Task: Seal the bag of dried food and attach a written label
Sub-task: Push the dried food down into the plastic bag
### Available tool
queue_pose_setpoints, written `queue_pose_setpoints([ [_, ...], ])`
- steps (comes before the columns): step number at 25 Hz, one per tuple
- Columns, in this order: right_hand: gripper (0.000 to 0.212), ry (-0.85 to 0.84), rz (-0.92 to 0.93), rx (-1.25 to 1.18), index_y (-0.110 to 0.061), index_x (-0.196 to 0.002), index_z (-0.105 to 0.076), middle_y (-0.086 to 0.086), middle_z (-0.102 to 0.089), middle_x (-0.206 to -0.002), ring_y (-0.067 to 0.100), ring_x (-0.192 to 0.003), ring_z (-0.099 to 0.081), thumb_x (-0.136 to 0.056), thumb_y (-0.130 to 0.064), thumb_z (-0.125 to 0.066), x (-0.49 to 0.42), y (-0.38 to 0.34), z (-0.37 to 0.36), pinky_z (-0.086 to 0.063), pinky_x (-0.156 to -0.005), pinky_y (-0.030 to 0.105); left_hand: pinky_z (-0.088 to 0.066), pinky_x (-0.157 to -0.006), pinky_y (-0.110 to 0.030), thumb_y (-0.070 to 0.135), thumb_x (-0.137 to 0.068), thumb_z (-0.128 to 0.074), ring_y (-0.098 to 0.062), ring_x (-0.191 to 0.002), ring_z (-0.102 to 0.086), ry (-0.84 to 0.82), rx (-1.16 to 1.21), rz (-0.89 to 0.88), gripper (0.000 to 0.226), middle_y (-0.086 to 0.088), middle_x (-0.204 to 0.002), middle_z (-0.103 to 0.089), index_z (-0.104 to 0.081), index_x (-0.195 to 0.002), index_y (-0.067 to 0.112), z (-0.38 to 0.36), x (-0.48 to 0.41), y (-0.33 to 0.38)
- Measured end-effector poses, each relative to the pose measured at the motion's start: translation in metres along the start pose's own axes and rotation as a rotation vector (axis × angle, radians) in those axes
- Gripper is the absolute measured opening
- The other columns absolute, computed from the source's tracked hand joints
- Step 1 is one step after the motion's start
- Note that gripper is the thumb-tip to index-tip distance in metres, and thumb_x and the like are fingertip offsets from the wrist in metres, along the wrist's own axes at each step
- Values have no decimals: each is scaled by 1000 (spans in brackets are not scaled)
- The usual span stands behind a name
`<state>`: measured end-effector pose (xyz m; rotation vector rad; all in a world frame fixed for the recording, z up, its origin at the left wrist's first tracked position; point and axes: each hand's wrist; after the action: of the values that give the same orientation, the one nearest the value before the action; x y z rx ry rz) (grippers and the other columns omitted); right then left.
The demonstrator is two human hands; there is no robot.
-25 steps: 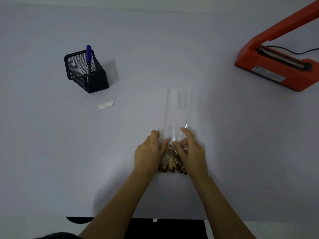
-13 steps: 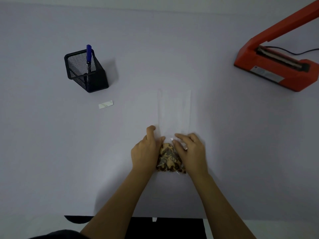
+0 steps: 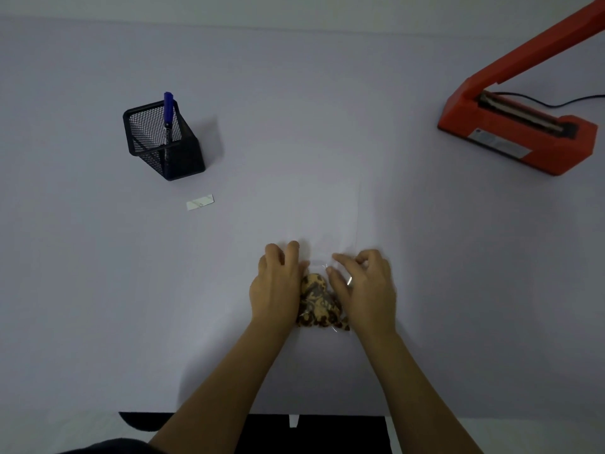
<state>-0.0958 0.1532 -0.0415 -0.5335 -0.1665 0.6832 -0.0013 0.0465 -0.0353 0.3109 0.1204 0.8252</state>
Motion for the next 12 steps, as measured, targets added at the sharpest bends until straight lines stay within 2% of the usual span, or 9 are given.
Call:
queue_pose_setpoints([
  [2,22,42,95,132,-20,-101,-68,7,-57,-96,21,-85,-52,-84,-34,-62,-1,3,-1,-45,-68,34,-43,-43,-27,5,-66,-74,-23,-61,-52,61,-45,-215,36,-10,-78,-53,-50,-92,11,-5,0,-1],
  [5,22,15,261,147,-20,-93,-68,-1,-65,-92,17,-90,-51,-86,-33,-52,-6,7,-2,-38,-77,30,-43,-52,-28,3,-62,-71,-21,-64,-54,71,-74,-436,23,-5,-76,-58,-60,-80,11,-9,-3,-3],
  [8,16,1,297,197,-24,-82,-69,-9,-66,-79,16,-83,-54,-86,-34,-57,-10,8,3,-30,-72,28,-38,-56,-30,4,-72,-56,-20,-64,-53,78,-185,-432,12,-2,-74,-59,-60,-78,14,-12,-3,-9],
  [10,14,5,283,200,-24,-81,-69,-9,-65,-77,16,-82,-52,-86,-34,-59,-10,9,4,-28,-71,28,-41,-56,-30,3,-73,-49,-21,-65,-53,44,-144,-397,18,-4,-76,-58,-61,-83,12,-14,-4,-14],
  [12,17,0,288,161,-22,-81,-69,-7,-65,-76,17,-81,-52,-87,-32,-57,-10,11,3,-29,-71,27,-45,-55,-30,-1,-71,-52,-23,-65,-53,17,-57,-393,21,-8,-79,-58,-62,-89,6,-14,-5,-18],
])
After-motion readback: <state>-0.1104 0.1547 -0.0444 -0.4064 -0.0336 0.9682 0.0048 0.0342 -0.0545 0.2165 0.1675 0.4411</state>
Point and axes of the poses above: each hand's wrist, its own x-axis away from the middle knuckle, its own z-axis out of the back of the hand, y = z × x
